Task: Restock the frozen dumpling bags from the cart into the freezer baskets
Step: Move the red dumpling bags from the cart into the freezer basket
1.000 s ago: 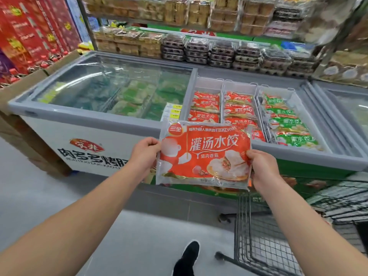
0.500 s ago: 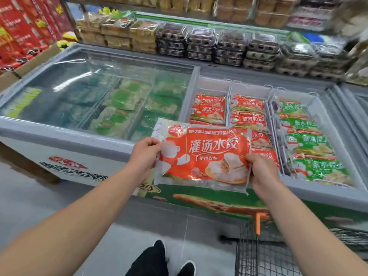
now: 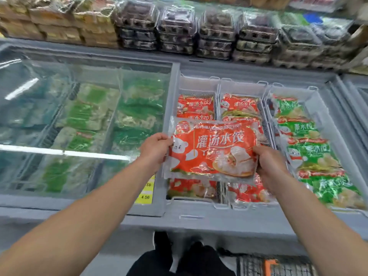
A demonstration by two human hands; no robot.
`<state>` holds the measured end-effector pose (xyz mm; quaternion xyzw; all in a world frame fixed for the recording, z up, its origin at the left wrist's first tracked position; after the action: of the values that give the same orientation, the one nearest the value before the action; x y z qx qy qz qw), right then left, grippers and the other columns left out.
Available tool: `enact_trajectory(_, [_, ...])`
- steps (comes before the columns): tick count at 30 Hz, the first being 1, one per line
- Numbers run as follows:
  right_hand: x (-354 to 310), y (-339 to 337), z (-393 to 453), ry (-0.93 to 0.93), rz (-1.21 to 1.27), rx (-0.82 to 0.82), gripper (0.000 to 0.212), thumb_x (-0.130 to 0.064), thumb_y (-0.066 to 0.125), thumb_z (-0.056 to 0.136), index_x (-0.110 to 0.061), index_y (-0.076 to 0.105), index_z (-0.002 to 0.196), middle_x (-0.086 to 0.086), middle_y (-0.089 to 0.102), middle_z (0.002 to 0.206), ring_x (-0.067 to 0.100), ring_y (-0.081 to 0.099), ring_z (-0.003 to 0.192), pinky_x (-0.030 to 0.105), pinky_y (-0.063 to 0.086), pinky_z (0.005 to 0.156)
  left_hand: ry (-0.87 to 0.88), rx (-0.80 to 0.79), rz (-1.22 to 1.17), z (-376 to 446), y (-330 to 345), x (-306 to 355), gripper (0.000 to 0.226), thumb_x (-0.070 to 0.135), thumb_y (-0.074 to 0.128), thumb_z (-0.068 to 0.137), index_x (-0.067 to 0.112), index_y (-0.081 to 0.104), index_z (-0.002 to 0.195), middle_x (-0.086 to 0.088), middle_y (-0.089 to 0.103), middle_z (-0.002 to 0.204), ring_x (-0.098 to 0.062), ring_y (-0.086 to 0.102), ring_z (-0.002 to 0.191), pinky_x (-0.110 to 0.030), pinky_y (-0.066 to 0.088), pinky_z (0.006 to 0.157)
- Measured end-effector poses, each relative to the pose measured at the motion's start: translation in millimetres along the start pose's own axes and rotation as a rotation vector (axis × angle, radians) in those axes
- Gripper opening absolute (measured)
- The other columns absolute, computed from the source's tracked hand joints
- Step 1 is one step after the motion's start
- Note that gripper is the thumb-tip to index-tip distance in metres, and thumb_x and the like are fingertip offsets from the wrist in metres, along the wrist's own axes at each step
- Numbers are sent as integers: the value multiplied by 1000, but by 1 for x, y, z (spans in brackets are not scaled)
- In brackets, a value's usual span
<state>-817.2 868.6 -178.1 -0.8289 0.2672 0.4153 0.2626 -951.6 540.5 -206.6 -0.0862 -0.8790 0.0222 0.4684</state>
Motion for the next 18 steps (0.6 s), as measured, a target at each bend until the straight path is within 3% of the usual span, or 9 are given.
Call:
enact_trajectory(4, [-16, 12, 42, 32, 12, -45, 16, -11, 58, 92, -8, 67, 80, 8, 72, 76, 23, 68, 68, 38, 54, 71, -26, -4, -54, 34, 35, 27, 21, 8, 70, 85, 15, 60, 68, -1, 61, 53, -18, 57, 48, -22, 43, 47])
enact_trajectory(7, [-36, 26, 87, -19, -100, -135, 25, -35, 74, 74, -11, 71, 81, 8, 75, 87, 29, 70, 86, 43, 52, 80, -36, 45, -36, 75, 61, 39, 18, 12, 72, 74, 15, 66, 58, -12, 66, 62, -26, 62, 63, -41, 53, 63])
enact_trajectory(9, [-45, 40, 121, -36, -195, -176, 27, -37, 77, 67, -14, 68, 78, 7, 74, 91, 32, 69, 92, 45, 51, 85, -37, 90, 6, 106, 75, 43, 10, 18, 70, 67, 18, 70, 56, -18, 72, 74, -31, 69, 75, -53, 59, 72])
enact_trajectory(13, [-70, 67, 179, -79, -332, -180, 24, -27, 73, 69, -5, 63, 71, 7, 67, 70, 25, 62, 71, 37, 46, 68, -42, 219, 195, 151, 98, 70, 9, 19, 67, 73, 17, 73, 68, -12, 75, 83, -31, 72, 85, -47, 60, 79])
enact_trajectory(18, [-89, 118, 244, -96, -398, -262, 24, -15, 69, 83, -13, 53, 66, 2, 45, 58, 18, 41, 55, 31, 28, 55, -30, 280, 316, 207, 120, 100, 22, 21, 54, 92, 10, 72, 86, -15, 75, 76, -34, 73, 78, -46, 59, 76])
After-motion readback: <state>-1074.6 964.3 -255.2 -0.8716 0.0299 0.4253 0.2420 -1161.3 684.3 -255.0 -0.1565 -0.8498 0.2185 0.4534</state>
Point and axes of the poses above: each hand's wrist, its own z-axis towards the middle knuckle, its own y-axis out of the palm, x = y × z, the point moved 10 cm from there along z, towards the middle knuckle
